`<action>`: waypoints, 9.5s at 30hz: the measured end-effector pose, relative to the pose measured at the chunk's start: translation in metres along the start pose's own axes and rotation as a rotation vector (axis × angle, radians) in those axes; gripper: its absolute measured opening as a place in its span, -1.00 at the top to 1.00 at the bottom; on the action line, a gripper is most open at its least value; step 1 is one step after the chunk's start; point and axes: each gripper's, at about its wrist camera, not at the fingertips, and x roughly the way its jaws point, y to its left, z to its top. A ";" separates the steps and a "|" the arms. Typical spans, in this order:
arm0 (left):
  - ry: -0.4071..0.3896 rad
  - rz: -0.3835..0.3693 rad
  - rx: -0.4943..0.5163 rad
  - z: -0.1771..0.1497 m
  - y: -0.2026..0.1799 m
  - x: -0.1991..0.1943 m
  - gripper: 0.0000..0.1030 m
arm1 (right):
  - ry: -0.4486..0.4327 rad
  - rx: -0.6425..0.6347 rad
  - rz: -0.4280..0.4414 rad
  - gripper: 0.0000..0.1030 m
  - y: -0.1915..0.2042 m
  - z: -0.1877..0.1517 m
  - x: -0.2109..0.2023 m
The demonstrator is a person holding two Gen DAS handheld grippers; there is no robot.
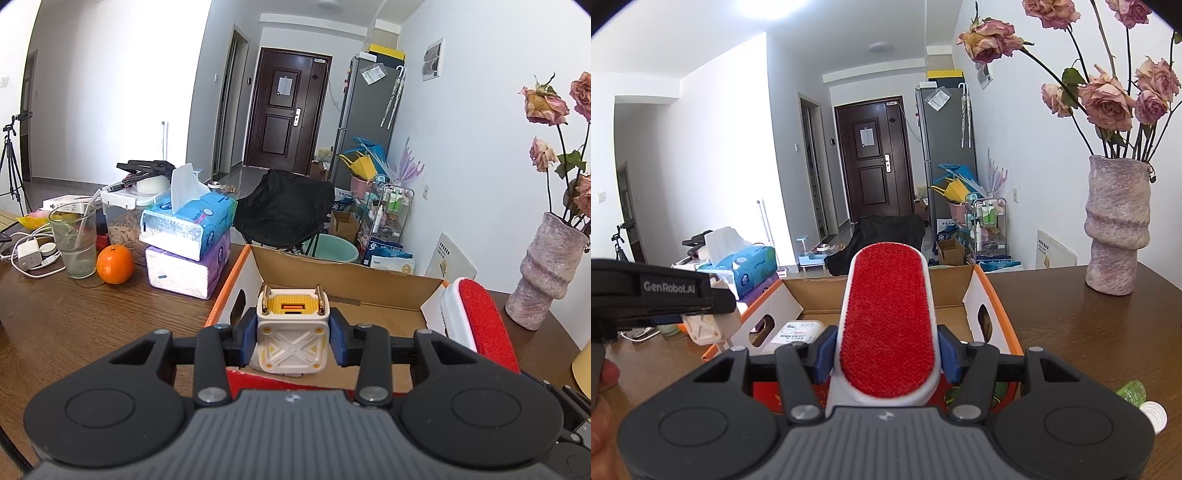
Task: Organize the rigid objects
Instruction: 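Carry the lint brush with the right tool while the left carries the adapter, then release the adapter into the red box with the left tool while the right releases the lint brush, then withdraw both tools from the red box back over the table, then grasp the white bottle cap with the right tool while the left grasps the white medicine bottle, then carry the cap with the right tool while the left carries the medicine bottle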
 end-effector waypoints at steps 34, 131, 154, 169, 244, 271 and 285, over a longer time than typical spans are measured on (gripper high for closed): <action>0.049 0.035 0.042 0.028 -0.011 0.094 0.23 | 0.075 0.011 0.012 -0.06 -0.006 0.032 0.096; 0.077 0.104 0.085 -0.059 0.021 -0.050 -1.00 | 0.075 -0.058 -0.188 -1.00 -0.046 -0.025 -0.074; 0.163 0.098 0.108 -0.123 0.017 -0.059 -1.00 | 0.116 -0.029 -0.267 -1.00 -0.107 -0.082 -0.116; 0.230 0.106 0.115 -0.134 0.019 -0.038 -1.00 | 0.152 0.037 -0.354 -1.00 -0.166 -0.093 -0.105; 0.167 0.033 0.083 -0.127 0.026 -0.058 0.45 | 0.071 -0.091 -0.178 0.26 -0.104 -0.096 -0.078; 0.071 -0.028 0.093 -0.082 0.017 -0.080 0.45 | -0.021 -0.112 -0.050 0.26 -0.009 -0.068 -0.082; 0.036 -0.028 0.063 -0.053 0.013 -0.064 0.45 | -0.063 -0.109 -0.023 0.26 0.012 -0.047 -0.064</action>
